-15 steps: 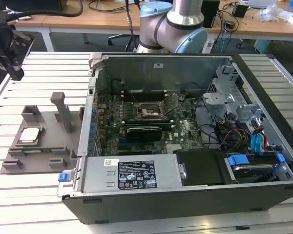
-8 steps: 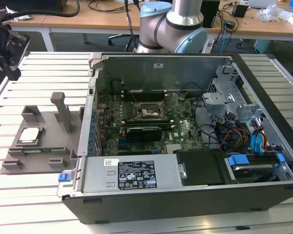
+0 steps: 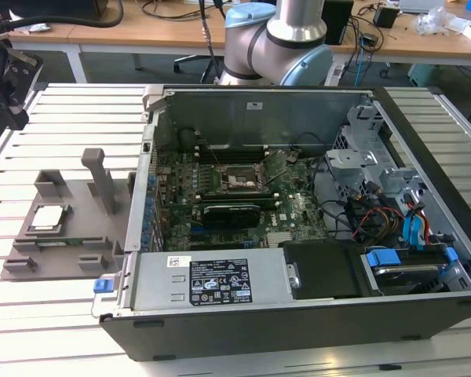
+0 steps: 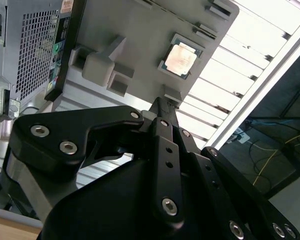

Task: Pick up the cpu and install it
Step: 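Reach for the cpu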

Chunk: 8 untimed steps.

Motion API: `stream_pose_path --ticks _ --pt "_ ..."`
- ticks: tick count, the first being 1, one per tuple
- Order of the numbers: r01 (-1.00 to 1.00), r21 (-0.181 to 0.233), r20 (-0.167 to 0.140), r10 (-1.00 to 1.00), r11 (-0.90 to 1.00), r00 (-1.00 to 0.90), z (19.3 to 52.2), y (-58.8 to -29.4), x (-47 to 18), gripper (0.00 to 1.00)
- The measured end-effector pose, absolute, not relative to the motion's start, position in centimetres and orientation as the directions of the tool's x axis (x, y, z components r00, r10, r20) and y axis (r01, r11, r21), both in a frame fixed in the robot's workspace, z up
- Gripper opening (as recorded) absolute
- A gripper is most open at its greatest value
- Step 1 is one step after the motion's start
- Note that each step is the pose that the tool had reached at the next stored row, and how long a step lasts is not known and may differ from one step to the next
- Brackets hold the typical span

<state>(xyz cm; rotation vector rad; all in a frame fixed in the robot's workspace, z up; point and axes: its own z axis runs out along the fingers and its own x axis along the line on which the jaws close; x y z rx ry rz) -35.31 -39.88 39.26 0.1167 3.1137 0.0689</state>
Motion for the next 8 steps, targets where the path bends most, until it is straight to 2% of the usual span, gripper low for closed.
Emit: stream_pose_path --ticks 8 --pt "0.074 0.045 -0.023 0.075 0.996 -0.997 39.25 -39.88 -35.98 0.11"
